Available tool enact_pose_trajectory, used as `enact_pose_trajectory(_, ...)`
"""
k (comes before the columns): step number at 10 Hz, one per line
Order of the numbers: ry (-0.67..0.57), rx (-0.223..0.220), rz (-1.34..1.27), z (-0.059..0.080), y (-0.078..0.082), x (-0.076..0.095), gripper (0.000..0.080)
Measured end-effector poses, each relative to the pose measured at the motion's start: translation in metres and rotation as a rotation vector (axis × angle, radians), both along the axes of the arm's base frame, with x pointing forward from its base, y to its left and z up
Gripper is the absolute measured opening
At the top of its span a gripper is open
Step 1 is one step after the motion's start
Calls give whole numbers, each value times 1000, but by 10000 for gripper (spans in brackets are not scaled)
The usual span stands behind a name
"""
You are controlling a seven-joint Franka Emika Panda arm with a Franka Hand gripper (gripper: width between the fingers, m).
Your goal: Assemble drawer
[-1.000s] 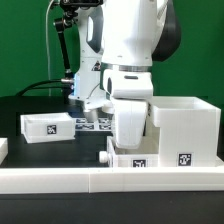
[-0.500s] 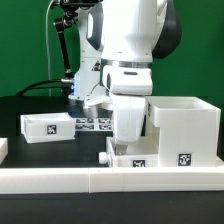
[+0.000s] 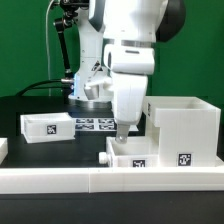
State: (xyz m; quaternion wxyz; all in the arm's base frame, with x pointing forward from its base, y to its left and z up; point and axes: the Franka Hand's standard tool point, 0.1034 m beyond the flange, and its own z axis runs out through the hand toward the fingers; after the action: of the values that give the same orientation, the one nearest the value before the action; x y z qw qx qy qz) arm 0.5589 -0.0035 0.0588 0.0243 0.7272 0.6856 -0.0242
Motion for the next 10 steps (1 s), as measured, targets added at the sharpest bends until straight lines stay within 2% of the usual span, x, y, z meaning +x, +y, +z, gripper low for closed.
enact_pose_trajectory(3,15,-7,37,-1,-31,13,648)
enact_pose_trajectory(5,15,-6,31,-1,-31,13,648)
enact_pose_trajectory(6,22,12,72,-4,-34,12,648)
enact_pose_trajectory(7,35,70,82,-13,-46,9,648)
enact_pose_trajectory(10,39,201,147,-17,-61,23,648)
